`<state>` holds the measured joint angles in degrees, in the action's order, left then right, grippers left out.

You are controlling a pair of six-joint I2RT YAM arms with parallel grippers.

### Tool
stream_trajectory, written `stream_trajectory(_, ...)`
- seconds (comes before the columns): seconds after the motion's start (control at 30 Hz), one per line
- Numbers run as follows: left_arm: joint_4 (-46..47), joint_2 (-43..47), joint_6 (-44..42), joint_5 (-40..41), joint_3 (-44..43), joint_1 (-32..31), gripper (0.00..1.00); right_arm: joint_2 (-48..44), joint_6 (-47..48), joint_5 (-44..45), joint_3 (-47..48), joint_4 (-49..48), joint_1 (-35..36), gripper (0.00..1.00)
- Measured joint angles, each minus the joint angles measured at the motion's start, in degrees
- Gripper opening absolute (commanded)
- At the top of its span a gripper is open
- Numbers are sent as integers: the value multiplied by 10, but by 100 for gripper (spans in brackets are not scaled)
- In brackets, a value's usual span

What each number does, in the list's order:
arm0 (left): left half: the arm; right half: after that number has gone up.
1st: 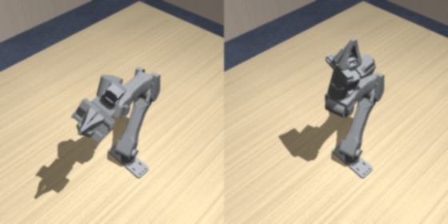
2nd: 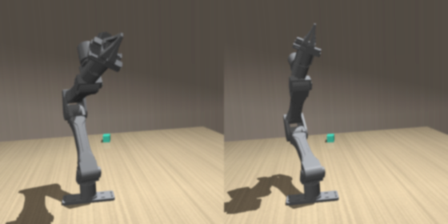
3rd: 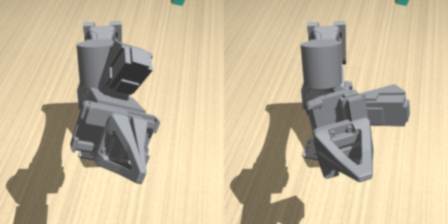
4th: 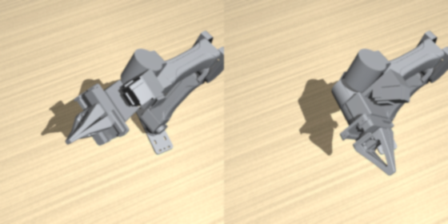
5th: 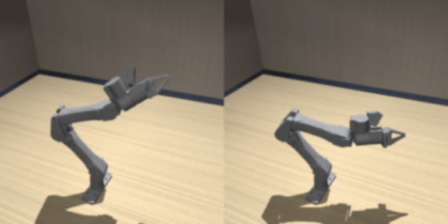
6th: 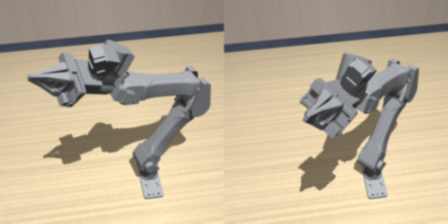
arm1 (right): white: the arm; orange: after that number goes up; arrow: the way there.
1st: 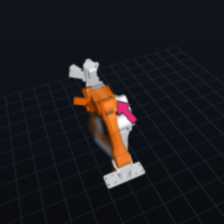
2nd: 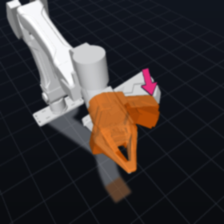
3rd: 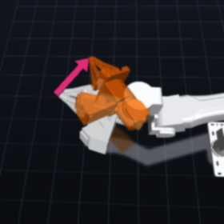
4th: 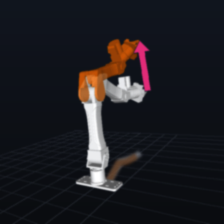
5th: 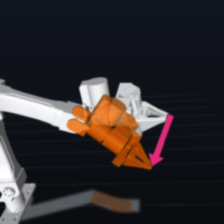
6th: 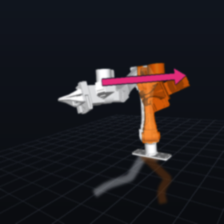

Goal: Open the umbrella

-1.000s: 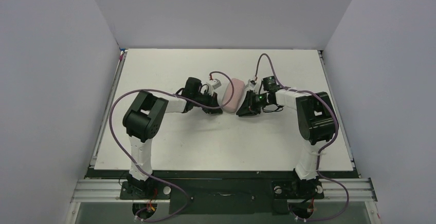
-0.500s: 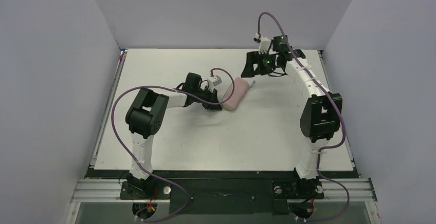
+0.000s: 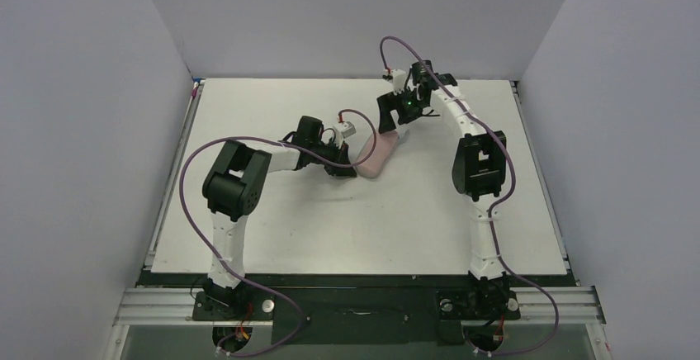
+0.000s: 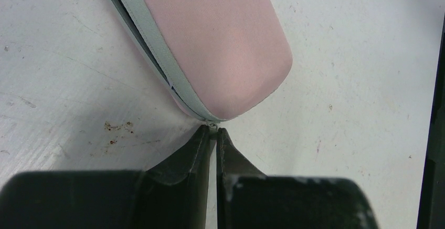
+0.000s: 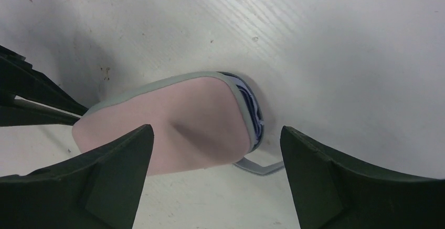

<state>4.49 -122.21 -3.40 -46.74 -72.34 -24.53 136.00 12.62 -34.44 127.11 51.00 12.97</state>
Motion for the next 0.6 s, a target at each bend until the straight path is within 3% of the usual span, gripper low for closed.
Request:
stream_trajectory(0.13, 0, -2, -3, -5, -2, 2, 0, 7, -9, -7, -19, 1, 12, 85)
stream_trajectory(0.27, -3, -3, -3, -7, -3, 2, 0, 7, -21, -23, -19, -13, 17, 78)
stream_trajectory(0.6, -10, -4, -3, -8, -7, 3, 0, 8, -43, -46, -63, -59, 10, 42)
